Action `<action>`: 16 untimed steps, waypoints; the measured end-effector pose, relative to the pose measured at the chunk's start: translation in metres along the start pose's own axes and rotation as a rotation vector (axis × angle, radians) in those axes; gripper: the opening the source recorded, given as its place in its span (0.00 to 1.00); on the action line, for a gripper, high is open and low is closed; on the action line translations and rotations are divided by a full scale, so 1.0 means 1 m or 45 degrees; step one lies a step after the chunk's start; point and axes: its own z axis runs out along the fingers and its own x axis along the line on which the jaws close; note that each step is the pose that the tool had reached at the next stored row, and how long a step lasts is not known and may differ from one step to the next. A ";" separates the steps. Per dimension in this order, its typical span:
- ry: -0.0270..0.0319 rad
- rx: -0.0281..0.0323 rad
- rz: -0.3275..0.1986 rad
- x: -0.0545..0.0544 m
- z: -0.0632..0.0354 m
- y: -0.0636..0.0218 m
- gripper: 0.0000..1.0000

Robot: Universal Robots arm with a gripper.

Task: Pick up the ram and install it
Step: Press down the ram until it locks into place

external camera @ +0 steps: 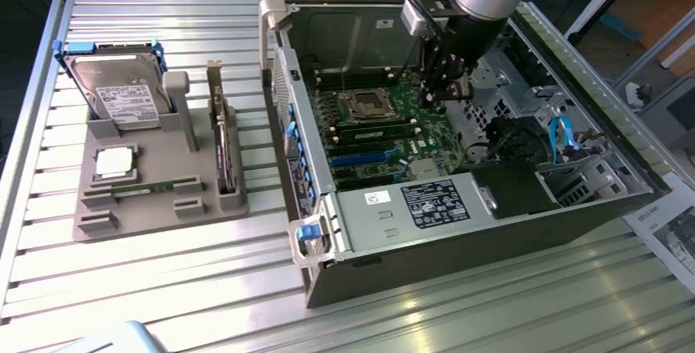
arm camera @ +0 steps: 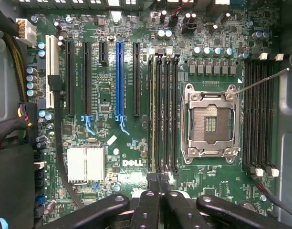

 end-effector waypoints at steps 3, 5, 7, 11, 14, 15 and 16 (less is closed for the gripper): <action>0.0001 -0.0001 0.000 0.000 0.0022 0.0000 0.10; 0.0000 0.0000 0.000 0.001 0.0037 0.0000 0.10; 0.0001 0.0000 0.000 0.001 0.0052 -0.0001 0.10; 0.0001 0.0000 0.001 0.001 0.0079 -0.0001 0.10; 0.0001 0.0000 0.001 0.002 0.0116 -0.0001 0.10; 0.0001 0.0000 0.001 0.002 0.0127 -0.0001 0.10; 0.0000 0.0001 0.001 0.003 0.0136 -0.0001 0.10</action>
